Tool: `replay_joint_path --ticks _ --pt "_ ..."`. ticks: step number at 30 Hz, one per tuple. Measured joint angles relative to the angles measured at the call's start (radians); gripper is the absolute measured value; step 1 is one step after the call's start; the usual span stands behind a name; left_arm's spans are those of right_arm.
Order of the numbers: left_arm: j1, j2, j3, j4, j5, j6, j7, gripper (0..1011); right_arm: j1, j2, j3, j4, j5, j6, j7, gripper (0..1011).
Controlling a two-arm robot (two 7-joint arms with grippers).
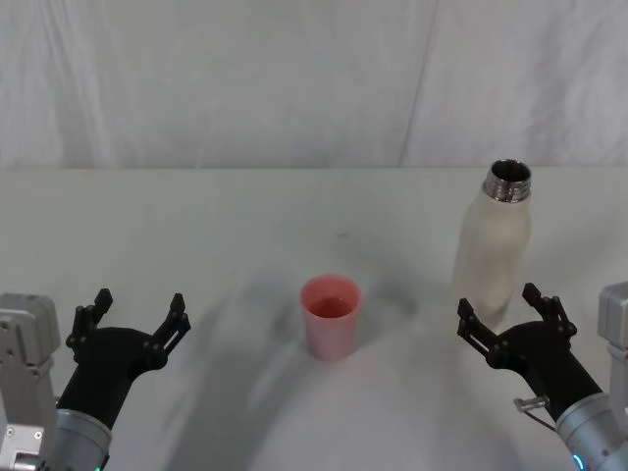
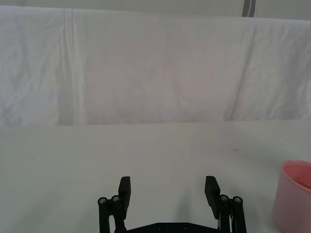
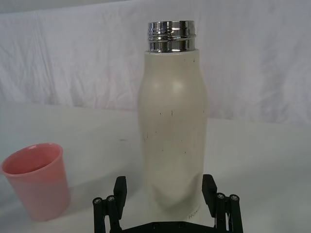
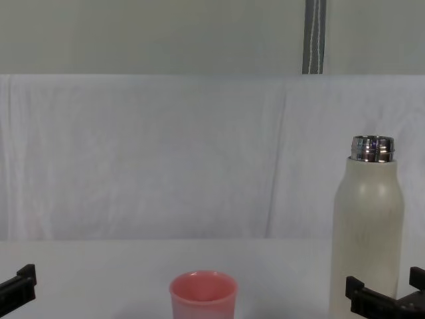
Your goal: Grasp the thermos with one hand and pour water into the cup lid.
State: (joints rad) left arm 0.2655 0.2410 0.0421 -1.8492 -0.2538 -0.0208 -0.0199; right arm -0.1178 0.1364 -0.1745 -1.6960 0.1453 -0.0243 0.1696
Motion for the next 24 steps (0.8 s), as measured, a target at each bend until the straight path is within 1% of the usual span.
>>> replay_joint_path --ticks 14,24 --pt "0.0 0.0 0.0 0.0 0.0 0.0 0.0 1001 0.051 0.009 -0.004 0.044 0.025 0.007 0.016 1000" --pt "0.0 0.0 0.0 0.0 0.0 0.0 0.0 1001 0.076 0.012 -0.008 0.07 0.034 0.008 0.021 1000"
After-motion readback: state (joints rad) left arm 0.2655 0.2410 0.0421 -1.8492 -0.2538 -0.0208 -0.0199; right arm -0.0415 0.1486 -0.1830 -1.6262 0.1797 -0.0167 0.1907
